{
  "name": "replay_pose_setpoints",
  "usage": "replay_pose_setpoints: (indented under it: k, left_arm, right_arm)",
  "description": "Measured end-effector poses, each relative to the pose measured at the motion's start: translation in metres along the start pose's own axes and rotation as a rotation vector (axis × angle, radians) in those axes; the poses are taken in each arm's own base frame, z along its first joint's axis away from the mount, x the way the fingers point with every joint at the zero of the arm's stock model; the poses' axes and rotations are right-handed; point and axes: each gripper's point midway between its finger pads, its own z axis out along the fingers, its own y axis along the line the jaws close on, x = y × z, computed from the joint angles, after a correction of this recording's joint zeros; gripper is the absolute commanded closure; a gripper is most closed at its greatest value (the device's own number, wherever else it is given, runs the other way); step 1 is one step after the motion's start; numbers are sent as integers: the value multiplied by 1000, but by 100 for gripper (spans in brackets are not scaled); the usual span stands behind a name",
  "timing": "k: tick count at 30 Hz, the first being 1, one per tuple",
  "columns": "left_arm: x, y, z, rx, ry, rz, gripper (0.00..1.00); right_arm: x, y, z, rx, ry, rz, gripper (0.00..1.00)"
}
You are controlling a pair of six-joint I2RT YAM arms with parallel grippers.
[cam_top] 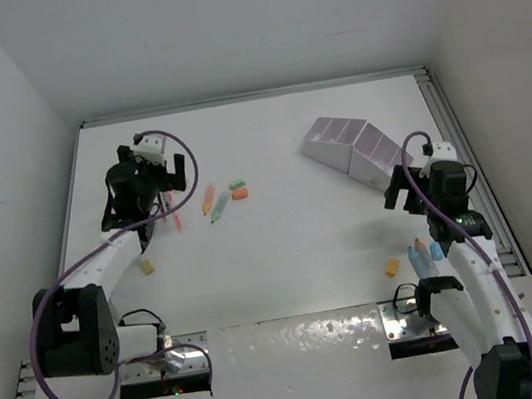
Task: Sort the stationery into containers
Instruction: Pick up the pen from the center of the board.
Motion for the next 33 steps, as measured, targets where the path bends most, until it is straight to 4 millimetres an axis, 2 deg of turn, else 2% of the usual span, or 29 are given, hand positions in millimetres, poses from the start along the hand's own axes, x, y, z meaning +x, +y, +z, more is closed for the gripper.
replay_pose_setpoints:
  k: [2, 3, 4, 7, 9, 11, 13, 15, 16, 18, 20, 21, 23, 24, 27, 31, 33]
  left_arm:
    - [-10, -6, -5, 34, 7, 21, 0]
    - [-12, -7, -7, 46, 14, 32, 0]
    - [-13, -11, -9, 75, 41, 57, 0]
    - [-17, -19, -4, 134, 128, 98, 0]
    - [-25, -27, 9, 178, 198, 118, 0]
    - [-27, -39, 21, 225, 256, 143, 1]
    - [-17, -59, 28, 291, 344, 171, 38]
    - [5, -87, 30, 376, 456, 207, 65]
    - [17, -101, 30, 413, 509, 217, 66]
    - [47, -130, 27, 497, 623, 251, 53]
    - [76, -152, 21, 555, 728, 264, 47]
    - [88, -161, 18, 577, 769, 268, 48]
    - [110, -172, 11, 600, 854, 260, 64]
    - [117, -174, 11, 601, 884, 251, 65]
    - [122, -171, 20, 605, 908, 246, 63]
    - [105, -162, 36, 643, 821, 315, 60]
    - [99, -155, 36, 681, 768, 400, 60]
  right_arm:
    - [-6, 4, -2, -21, -11, -13, 5]
    - [-8, 6, -3, -30, -15, -22, 12]
    - [-11, 8, -4, -41, -20, -31, 37]
    - [-19, 13, -6, -70, -27, -57, 79]
    - [-23, 16, -7, -85, -21, -63, 78]
    - [-29, 19, -7, -96, -16, -67, 71]
    - [-33, 22, -7, -105, -18, -69, 67]
    - [-33, 23, -7, -110, -18, -70, 64]
    - [-33, 23, -7, -111, -17, -69, 63]
    - [-33, 24, -6, -117, -23, -68, 62]
    - [-31, 25, -5, -125, -23, -64, 62]
    - [-29, 25, -4, -127, -18, -62, 61]
    - [-26, 26, -4, -135, -8, -58, 60]
    - [-25, 28, -3, -145, -5, -57, 60]
    - [-22, 30, -1, -159, 13, -56, 60]
    - [-13, 33, 4, -175, 55, -54, 58]
    - [-10, 34, 5, -184, 73, -52, 57]
